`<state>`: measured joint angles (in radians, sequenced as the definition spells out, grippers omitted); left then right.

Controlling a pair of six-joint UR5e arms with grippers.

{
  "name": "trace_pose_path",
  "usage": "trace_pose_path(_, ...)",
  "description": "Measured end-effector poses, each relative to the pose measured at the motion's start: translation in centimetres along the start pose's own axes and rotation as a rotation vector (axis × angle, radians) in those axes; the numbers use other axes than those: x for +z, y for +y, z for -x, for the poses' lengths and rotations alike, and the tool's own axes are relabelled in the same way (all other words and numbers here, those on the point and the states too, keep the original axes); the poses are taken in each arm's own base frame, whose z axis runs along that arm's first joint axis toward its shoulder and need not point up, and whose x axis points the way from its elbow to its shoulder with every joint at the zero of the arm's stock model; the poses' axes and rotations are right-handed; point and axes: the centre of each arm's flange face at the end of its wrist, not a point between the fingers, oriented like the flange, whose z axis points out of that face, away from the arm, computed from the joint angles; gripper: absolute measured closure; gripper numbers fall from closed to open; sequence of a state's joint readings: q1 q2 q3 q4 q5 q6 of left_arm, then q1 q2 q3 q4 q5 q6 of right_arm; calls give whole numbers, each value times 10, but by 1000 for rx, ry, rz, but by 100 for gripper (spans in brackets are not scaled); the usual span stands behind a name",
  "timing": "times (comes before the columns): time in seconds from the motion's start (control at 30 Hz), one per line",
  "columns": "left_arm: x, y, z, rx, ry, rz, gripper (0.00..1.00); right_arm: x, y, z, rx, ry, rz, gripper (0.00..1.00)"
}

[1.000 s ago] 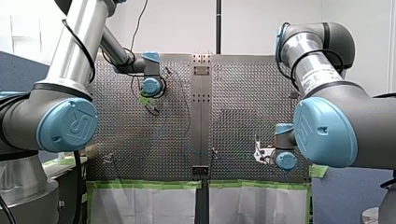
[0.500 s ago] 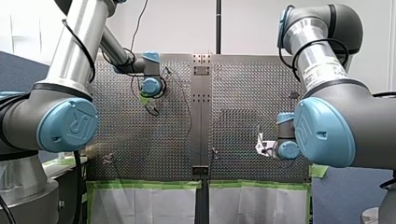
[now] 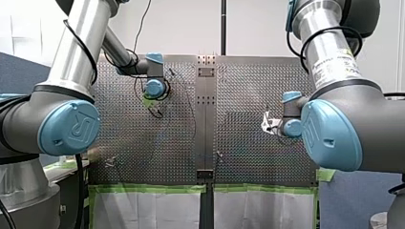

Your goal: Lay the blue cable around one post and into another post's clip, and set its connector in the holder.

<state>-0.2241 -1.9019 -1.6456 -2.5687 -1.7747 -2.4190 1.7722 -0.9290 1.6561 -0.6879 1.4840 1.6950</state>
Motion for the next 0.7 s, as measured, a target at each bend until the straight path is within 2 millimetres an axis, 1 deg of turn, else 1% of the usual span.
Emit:
trace_pose_path(0.17, 0, 0, 0, 0, 3, -2, 0, 9, -2, -37, -4, 39, 2, 100)
trace_pose_path(0.33, 0, 0, 0, -2, 5, -2, 0, 16, -5, -84, -8, 87, 4, 100)
trace_pose_path(0.5, 0, 0, 0, -2, 5, -1, 0, 18, -10, -130, -15, 131, 1, 100)
trace_pose_path(0.6, 0, 0, 0, -2, 5, 0, 0, 15, -12, -149, -24, 142, 7, 100)
trace_pose_path(0.7, 0, 0, 0, -2, 5, 0, 0, 9, -14, -163, -31, 145, 14, 100)
